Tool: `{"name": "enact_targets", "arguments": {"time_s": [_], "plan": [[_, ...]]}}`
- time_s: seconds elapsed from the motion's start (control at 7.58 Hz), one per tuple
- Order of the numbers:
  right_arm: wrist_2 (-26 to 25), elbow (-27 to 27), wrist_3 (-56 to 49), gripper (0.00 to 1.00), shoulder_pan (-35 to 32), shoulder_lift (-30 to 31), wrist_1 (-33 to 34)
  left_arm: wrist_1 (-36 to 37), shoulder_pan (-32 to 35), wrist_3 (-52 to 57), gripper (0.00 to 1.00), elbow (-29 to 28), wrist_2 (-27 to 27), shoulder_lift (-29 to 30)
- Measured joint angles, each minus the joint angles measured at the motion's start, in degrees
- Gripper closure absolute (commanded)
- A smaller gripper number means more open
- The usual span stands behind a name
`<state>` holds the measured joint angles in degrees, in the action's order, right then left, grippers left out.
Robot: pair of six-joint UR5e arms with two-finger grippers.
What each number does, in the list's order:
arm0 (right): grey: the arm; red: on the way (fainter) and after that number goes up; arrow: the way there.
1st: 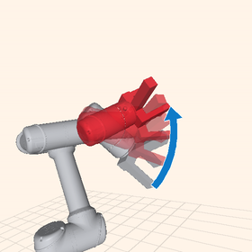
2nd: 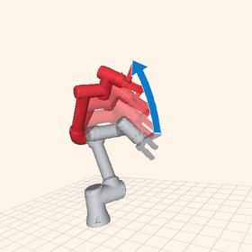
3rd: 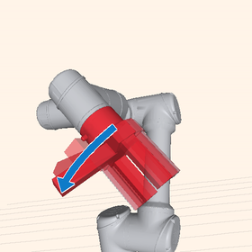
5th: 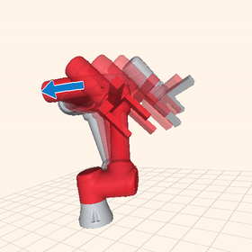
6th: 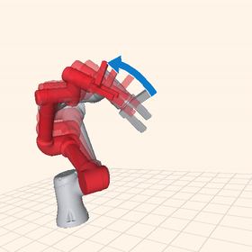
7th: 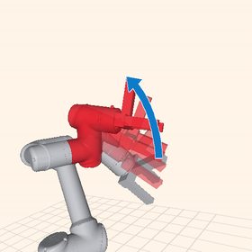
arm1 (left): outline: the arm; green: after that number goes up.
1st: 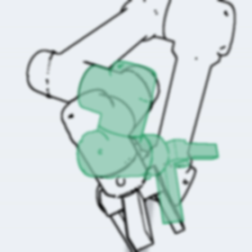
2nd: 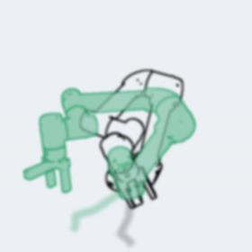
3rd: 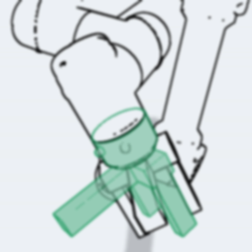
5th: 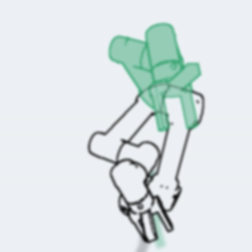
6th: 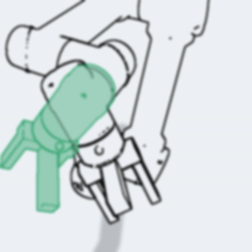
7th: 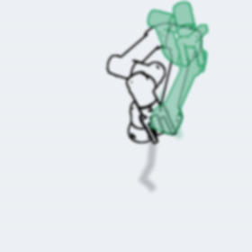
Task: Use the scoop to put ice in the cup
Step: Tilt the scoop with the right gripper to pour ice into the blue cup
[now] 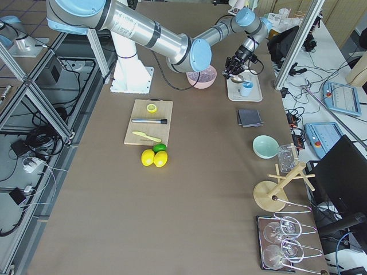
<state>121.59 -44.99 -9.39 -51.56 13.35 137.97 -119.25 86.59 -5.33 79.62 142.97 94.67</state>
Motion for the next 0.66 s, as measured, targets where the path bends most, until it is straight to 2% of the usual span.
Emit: {"name": "enact_targets", "arguments": {"time_s": [0.4,0.66], "plan": [[-0.94,4.57,-0.87,1.0,0.0,-2.69,-0.18,13.65,1.15,0.32,0.0,3.69,-0.44,-1.7],[-1.09,4.1,-0.94,1.0,-0.07,-2.36,-0.31,16.48,0.8,0.62,0.0,3.22,-1.4,-2.16]]}}
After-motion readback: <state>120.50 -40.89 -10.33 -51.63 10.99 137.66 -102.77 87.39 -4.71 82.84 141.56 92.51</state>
